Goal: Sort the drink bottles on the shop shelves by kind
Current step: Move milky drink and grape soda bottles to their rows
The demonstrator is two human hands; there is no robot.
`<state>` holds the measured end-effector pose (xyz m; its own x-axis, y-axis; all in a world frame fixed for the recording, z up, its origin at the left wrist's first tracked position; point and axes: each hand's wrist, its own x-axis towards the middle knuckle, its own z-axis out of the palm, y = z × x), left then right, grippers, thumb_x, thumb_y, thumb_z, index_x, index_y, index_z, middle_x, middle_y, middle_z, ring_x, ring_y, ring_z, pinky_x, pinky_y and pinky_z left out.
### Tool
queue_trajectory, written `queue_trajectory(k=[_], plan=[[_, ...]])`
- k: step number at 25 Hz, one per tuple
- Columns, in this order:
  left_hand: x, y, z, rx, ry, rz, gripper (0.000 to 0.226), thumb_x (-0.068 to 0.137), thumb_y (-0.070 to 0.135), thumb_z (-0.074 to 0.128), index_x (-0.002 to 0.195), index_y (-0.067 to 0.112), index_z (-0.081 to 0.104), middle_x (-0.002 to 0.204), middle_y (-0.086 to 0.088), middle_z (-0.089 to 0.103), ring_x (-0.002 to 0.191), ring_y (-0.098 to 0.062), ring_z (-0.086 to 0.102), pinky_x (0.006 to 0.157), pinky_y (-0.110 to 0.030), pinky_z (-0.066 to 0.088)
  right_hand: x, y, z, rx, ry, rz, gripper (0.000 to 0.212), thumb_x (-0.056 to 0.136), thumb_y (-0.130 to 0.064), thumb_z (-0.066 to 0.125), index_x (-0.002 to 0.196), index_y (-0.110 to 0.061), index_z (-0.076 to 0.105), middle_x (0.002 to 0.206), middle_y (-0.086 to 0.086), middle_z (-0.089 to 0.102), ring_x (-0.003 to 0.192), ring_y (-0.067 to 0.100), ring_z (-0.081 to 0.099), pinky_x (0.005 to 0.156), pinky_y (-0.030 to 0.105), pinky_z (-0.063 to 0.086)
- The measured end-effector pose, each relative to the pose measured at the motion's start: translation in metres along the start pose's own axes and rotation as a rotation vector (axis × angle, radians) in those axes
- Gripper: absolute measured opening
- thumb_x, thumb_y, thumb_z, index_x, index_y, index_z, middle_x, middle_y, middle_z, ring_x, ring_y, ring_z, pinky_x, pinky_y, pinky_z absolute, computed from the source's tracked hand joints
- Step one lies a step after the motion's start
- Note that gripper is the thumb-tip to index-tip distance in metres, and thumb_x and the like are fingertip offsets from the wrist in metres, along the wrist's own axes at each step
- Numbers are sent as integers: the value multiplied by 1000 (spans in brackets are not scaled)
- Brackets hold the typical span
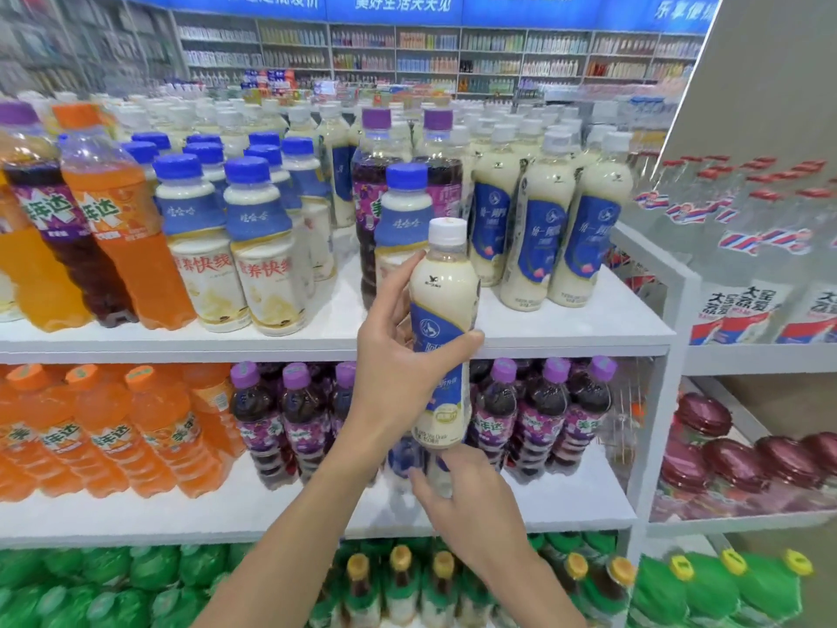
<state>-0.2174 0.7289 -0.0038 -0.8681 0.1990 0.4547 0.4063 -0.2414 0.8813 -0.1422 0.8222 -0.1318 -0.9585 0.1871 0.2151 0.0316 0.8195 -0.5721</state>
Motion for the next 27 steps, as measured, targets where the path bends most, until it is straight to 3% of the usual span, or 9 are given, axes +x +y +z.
queue_trajectory(k=[3, 5, 7, 11, 14, 18, 21, 24, 27], plan=[[5, -1, 24, 16, 84, 25, 78, 74, -6, 87, 139, 24, 54, 130, -1, 69, 110, -13, 71, 82, -23, 58, 4, 15, -35, 18, 8, -42, 26, 97, -52, 53, 102, -27, 58, 97, -14, 56, 99, 10, 52, 79, 27, 44], [9, -3, 37, 50, 126, 42, 79, 75, -4, 87, 142, 22, 53, 131, 0, 68, 111, -15, 71, 75, -24, 61, 5, 27, -59, 20, 6, -75, 32, 99, -54, 50, 122, -34, 60, 119, -20, 59, 116, 6, 51, 95, 26, 45], [14, -6, 50, 84, 161, 65, 80, 75, -5, 87, 142, 20, 52, 133, -1, 66, 115, -16, 69, 83, -27, 61, 5, 38, -82, 38, 8, -80, 43, 100, -55, 49, 139, -38, 53, 135, -25, 53, 131, -1, 42, 104, 21, 37], [30, -19, 69, 155, 196, 93, 82, 76, -4, 87, 146, 16, 49, 140, -2, 61, 125, -15, 63, 103, -36, 56, 7, 61, -110, 45, 65, -89, 49, 98, -57, 52, 142, -36, 53, 138, -23, 55, 135, 0, 41, 110, 25, 38], [40, -29, 82, 166, 214, 65, 84, 78, 1, 87, 148, 20, 46, 143, -1, 59, 126, -16, 63, 105, -42, 55, 13, 72, -121, 53, 89, -70, 49, 97, -56, 54, 141, -34, 56, 139, -20, 57, 134, 0, 42, 111, 25, 38], [48, -32, 91, 193, 221, 50, 84, 79, 4, 87, 149, 26, 46, 141, 3, 58, 120, -6, 64, 101, -36, 57, 16, 78, -133, 76, 128, -26, 44, 97, -53, 57, 138, -37, 57, 129, -31, 52, 133, -3, 41, 104, 18, 34], [56, -23, 94, 188, 225, 118, 82, 78, 5, 87, 147, 24, 47, 138, 3, 61, 121, -9, 65, 100, -34, 57, 17, 81, -138, 130, 147, 30, 43, 95, -53, 60, 136, -41, 58, 118, -37, 43, 129, -5, 42, 96, 16, 31], [71, -14, 100, 187, 243, 151, 81, 80, 7, 87, 148, 24, 46, 137, 7, 62, 121, -5, 64, 102, -33, 55, 22, 84, -137, 157, 173, 48, 43, 93, -51, 62, 135, -40, 60, 126, -32, 53, 127, -6, 43, 93, 15, 31], [85, -12, 104, 203, 267, 182, 85, 79, 9, 87, 150, 25, 43, 143, 8, 59, 127, -4, 60, 107, -35, 52, 21, 84, -139, 176, 208, 51, 38, 92, -47, 66, 130, -40, 63, 118, -39, 51, 115, -15, 42, 89, 1, 29]])
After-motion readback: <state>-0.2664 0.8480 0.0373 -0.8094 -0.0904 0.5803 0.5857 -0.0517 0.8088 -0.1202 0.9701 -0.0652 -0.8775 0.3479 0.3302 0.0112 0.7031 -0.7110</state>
